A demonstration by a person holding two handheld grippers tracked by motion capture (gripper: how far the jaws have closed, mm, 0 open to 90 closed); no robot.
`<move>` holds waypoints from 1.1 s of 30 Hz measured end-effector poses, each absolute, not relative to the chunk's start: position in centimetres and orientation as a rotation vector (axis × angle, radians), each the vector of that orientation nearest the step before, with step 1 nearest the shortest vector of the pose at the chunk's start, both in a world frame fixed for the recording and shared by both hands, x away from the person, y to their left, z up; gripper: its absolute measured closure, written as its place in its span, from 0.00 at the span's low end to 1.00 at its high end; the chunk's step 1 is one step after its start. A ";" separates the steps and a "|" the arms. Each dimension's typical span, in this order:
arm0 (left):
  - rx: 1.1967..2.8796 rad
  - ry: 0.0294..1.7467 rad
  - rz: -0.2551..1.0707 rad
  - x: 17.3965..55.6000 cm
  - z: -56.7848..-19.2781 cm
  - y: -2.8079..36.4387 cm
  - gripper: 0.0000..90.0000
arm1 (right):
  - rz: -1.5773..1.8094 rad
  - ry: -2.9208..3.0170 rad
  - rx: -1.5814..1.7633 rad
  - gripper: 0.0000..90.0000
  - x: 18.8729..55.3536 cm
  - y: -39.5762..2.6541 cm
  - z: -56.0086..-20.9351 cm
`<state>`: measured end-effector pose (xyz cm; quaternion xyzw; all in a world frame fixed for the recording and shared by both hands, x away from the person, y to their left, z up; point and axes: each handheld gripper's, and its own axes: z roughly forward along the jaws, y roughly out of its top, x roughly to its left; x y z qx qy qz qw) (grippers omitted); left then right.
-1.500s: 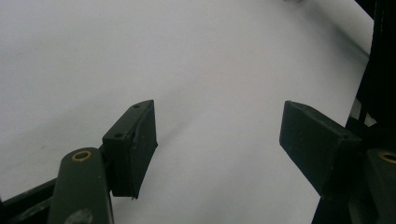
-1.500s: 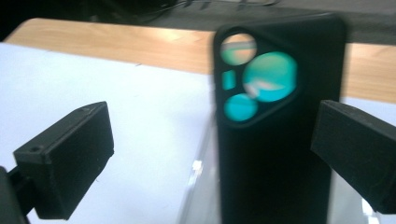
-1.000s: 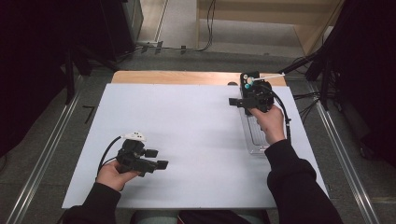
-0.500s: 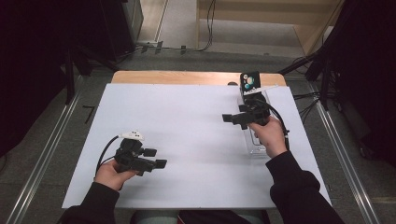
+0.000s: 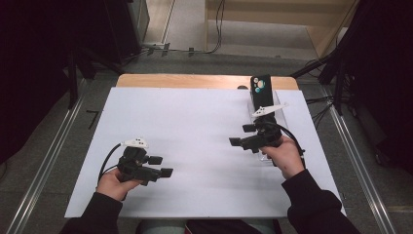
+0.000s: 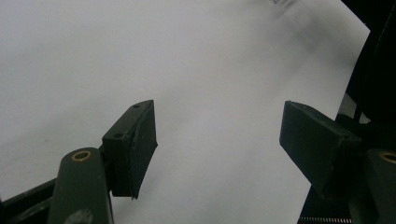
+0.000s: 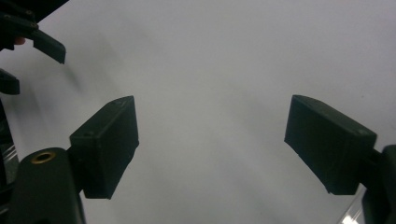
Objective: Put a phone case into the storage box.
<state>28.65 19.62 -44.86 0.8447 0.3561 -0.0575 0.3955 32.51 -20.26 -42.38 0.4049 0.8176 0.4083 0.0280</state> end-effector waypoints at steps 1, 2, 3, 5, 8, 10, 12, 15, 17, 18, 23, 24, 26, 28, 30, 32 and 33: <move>2.143 0.901 -0.148 28.6 -44.8 19.6 0.31 | 1.263 2.525 1.253 0.20 32.3 -20.3 -42.5; 2.144 0.899 -0.153 28.6 -44.9 19.6 0.31 | 1.269 2.526 1.247 0.22 32.0 -20.3 -42.5; 2.141 0.897 -0.158 28.5 -44.9 19.5 0.31 | 1.275 2.520 1.229 0.23 31.7 -20.4 -42.6; 2.140 0.894 -0.160 28.5 -44.8 19.5 0.31 | 1.278 2.525 1.212 0.24 31.2 -20.5 -42.8; 2.136 0.893 -0.155 28.3 -44.8 19.5 0.31 | 1.256 2.535 1.190 0.24 30.2 -20.6 -43.1; 2.137 0.888 -0.153 28.3 -44.9 19.6 0.31 | 1.243 2.544 1.184 0.24 29.8 -20.8 -43.3; 2.137 0.890 -0.151 28.3 -45.0 19.6 0.31 | 1.240 2.550 1.184 0.24 29.2 -21.1 -43.6; 2.142 0.888 -0.148 28.2 -45.0 19.6 0.31 | 1.224 2.564 1.182 0.24 28.6 -21.5 -44.2; 2.133 0.882 -0.151 28.1 -45.1 19.6 0.31 | 1.206 2.573 1.190 0.24 28.2 -21.8 -44.6; 2.134 0.883 -0.150 28.1 -45.1 19.6 0.31 | 1.203 2.580 1.188 0.24 28.0 -22.0 -44.9; 2.138 0.874 -0.145 27.9 -45.1 19.6 0.31 | 1.181 2.601 1.182 0.24 27.1 -22.6 -45.7; 2.140 0.871 -0.143 27.8 -45.1 19.6 0.31 | 1.169 2.604 1.188 0.24 26.9 -22.8 -45.9; 2.138 0.872 -0.140 27.8 -45.2 19.6 0.31 | 1.154 2.605 1.217 0.24 26.6 -23.3 -46.3; 2.139 0.871 -0.141 27.8 -45.3 19.6 0.31 | 1.153 2.591 1.235 0.24 26.2 -23.7 -46.7; 2.136 0.871 -0.142 27.7 -45.4 19.7 0.31 | 1.150 2.597 1.244 0.24 25.8 -24.1 -47.0; 2.133 0.870 -0.141 27.7 -45.4 19.7 0.31 | 1.138 2.604 1.241 0.24 25.6 -24.4 -47.2; 2.131 0.868 -0.141 27.6 -45.4 19.8 0.31 | 1.137 2.607 1.238 0.24 25.4 -24.5 -47.3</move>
